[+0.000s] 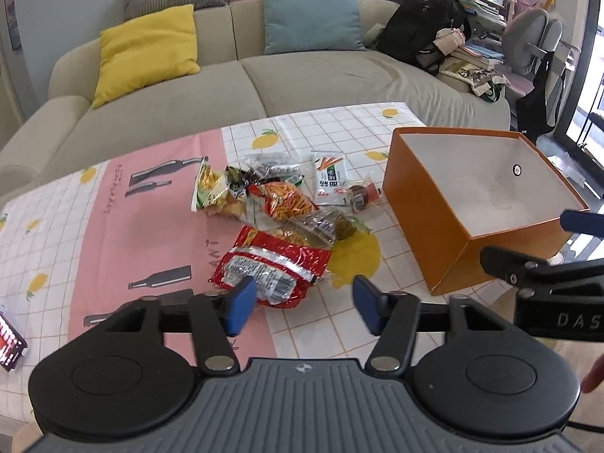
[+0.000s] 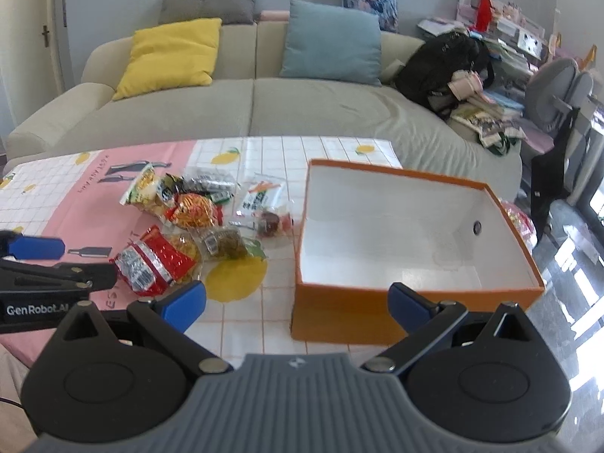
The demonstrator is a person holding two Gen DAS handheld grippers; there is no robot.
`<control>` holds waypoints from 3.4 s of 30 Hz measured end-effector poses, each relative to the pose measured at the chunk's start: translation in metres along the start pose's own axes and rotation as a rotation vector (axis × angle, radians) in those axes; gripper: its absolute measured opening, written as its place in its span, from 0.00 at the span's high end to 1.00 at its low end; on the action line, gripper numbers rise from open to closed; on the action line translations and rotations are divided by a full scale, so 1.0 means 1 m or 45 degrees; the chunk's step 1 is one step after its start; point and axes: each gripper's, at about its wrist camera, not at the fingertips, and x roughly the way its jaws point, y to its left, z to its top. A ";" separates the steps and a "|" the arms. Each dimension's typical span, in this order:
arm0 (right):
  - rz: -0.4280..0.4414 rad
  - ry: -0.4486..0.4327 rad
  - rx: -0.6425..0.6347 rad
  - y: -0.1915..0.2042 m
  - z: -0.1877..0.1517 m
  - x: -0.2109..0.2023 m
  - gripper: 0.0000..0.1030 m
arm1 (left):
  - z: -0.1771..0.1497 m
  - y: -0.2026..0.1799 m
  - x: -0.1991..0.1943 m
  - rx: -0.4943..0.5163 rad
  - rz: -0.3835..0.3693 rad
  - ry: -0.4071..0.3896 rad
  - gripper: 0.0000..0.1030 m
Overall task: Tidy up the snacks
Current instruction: 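Grasp the red spicy-strip packs with the left tool while the right tool grasps the clear cracker bag, then carry both held packets over the orange box with both tools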
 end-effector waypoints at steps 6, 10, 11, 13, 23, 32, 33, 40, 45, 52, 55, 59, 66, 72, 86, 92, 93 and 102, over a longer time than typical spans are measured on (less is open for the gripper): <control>0.065 0.001 -0.092 0.022 0.006 0.021 0.13 | -0.001 0.026 0.011 -0.124 -0.018 0.043 0.55; 0.076 0.009 -0.141 0.035 0.009 0.040 0.21 | 0.002 0.037 0.018 -0.159 0.014 0.025 0.51; 0.085 0.015 -0.151 0.038 0.011 0.045 0.23 | 0.004 0.039 0.021 -0.171 0.020 0.028 0.38; 0.091 0.023 -0.169 0.045 0.014 0.056 0.26 | 0.007 0.045 0.029 -0.192 0.001 0.042 0.15; 0.077 0.104 -0.187 0.069 0.025 0.117 0.43 | 0.015 0.077 0.073 -0.454 -0.030 0.150 0.14; 0.048 0.174 -0.198 0.086 0.030 0.169 0.51 | 0.004 0.105 0.115 -0.693 -0.015 0.265 0.14; 0.048 0.184 -0.200 0.088 0.029 0.174 0.52 | 0.002 0.107 0.119 -0.731 -0.027 0.283 0.14; 0.086 0.235 -0.221 0.104 0.022 0.190 0.52 | -0.009 0.118 0.139 -0.897 -0.095 0.349 0.13; 0.111 0.253 -0.216 0.110 0.019 0.196 0.52 | -0.009 0.120 0.151 -0.965 -0.164 0.365 0.11; 0.138 0.257 -0.236 0.116 0.017 0.194 0.52 | -0.005 0.115 0.160 -0.929 -0.206 0.356 0.20; 0.147 0.263 -0.221 0.114 0.018 0.195 0.52 | -0.005 0.116 0.155 -0.905 -0.200 0.332 0.29; 0.155 0.259 -0.217 0.114 0.018 0.194 0.52 | -0.005 0.120 0.148 -0.873 -0.191 0.306 0.35; 0.194 0.247 -0.180 0.114 0.020 0.187 0.49 | 0.002 0.129 0.125 -0.747 -0.109 0.235 0.42; 0.276 0.257 -0.121 0.119 0.023 0.185 0.37 | 0.004 0.145 0.119 -0.617 0.037 0.275 0.43; 0.234 0.401 -0.128 0.153 0.021 0.224 0.11 | -0.008 0.161 0.123 -0.645 0.094 0.309 0.43; 0.227 0.420 -0.124 0.152 0.019 0.228 0.24 | -0.009 0.162 0.120 -0.646 0.090 0.298 0.43; 0.228 0.417 -0.139 0.153 0.019 0.225 0.27 | -0.009 0.162 0.120 -0.645 0.088 0.299 0.43; 0.341 0.457 -0.100 0.138 0.018 0.188 0.38 | -0.006 0.152 0.106 -0.632 0.063 0.275 0.44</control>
